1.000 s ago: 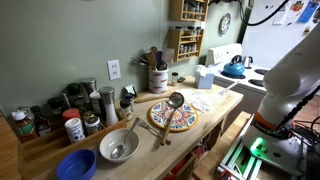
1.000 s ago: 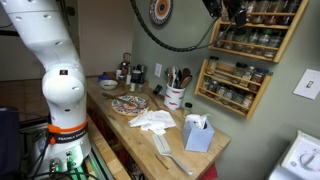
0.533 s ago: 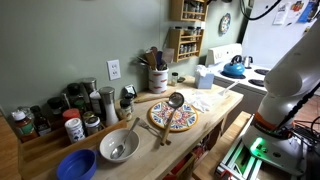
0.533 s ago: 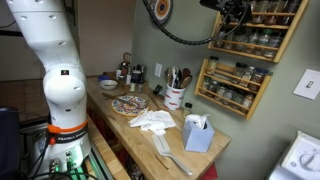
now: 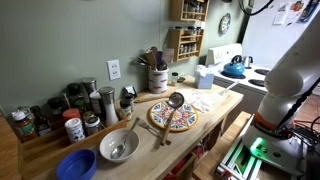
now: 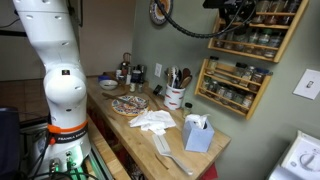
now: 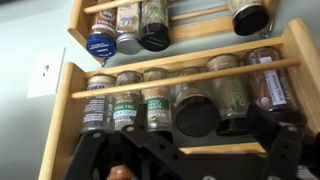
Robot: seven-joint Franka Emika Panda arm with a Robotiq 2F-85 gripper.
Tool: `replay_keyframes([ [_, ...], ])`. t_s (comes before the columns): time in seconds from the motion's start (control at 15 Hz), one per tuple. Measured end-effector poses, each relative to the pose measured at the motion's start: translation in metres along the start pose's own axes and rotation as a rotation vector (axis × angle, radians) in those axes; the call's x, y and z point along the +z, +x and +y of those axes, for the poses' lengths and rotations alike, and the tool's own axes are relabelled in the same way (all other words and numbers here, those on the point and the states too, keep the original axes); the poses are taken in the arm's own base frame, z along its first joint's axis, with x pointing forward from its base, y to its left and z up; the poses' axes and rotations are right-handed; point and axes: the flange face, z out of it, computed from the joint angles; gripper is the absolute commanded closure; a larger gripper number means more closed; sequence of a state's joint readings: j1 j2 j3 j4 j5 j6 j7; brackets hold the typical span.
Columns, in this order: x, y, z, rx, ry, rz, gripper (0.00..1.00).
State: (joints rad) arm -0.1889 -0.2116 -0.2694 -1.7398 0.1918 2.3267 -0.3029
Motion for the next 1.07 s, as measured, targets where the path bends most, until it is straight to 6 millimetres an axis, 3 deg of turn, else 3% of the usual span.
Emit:
replay_keyframes([
  [0.4, 0.007, 0.000, -0.007, -0.083, 0.024, -0.040, 0.00],
  [1.07, 0.028, 0.022, -0.012, -0.216, 0.031, -0.055, 0.00],
])
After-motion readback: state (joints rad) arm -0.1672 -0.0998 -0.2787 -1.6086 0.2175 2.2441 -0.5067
